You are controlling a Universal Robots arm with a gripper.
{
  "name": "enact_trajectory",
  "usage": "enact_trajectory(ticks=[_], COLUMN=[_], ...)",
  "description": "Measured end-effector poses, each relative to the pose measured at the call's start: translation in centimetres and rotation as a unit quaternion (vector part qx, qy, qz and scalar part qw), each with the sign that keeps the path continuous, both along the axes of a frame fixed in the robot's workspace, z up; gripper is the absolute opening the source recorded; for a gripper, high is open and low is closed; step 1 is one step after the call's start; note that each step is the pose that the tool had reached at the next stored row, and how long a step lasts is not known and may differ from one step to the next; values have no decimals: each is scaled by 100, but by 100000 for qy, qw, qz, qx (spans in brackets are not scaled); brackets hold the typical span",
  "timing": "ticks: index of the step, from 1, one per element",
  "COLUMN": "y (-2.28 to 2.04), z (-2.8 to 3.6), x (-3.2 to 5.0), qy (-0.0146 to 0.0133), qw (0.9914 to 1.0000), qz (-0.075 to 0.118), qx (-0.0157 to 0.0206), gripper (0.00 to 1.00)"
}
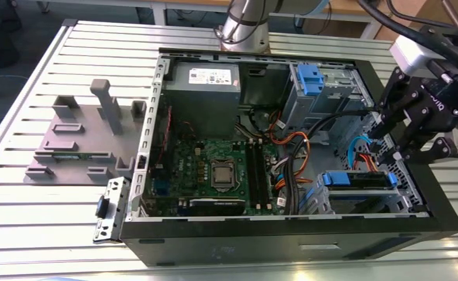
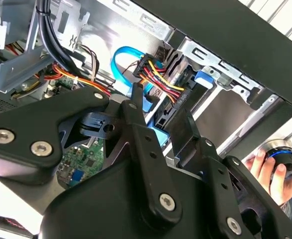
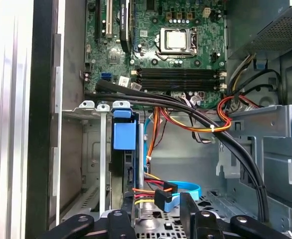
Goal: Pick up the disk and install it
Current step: 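Insert the second disk wire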
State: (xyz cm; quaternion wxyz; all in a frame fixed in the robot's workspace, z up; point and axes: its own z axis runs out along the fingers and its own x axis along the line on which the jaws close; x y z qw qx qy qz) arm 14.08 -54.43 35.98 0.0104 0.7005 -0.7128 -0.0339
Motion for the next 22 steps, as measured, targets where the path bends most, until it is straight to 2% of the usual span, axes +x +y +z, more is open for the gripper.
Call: enact_trajectory(ticks=[4,10,11,12,13,14,15,18,22], y=[0,0,0,0,0,0,0,0,0], z=[-41,-43,-43,-44,-44,-44,-44,-45,-46], x=[-1,-2,-2,-2,-2,-2,-2,-2,-2], qy=[1,0,0,-1,1,0,-1,0,0], qw=[100000,100000,100000,100000,100000,100000,100000,100000,100000], qz=[-1,-3,-3,-3,-4,-3,-4,-4,-3], qx=[-16,-24,-23,-18,-20,-19,-22,-19,-21], gripper=[49,49,47,41,41,35,35,18,16])
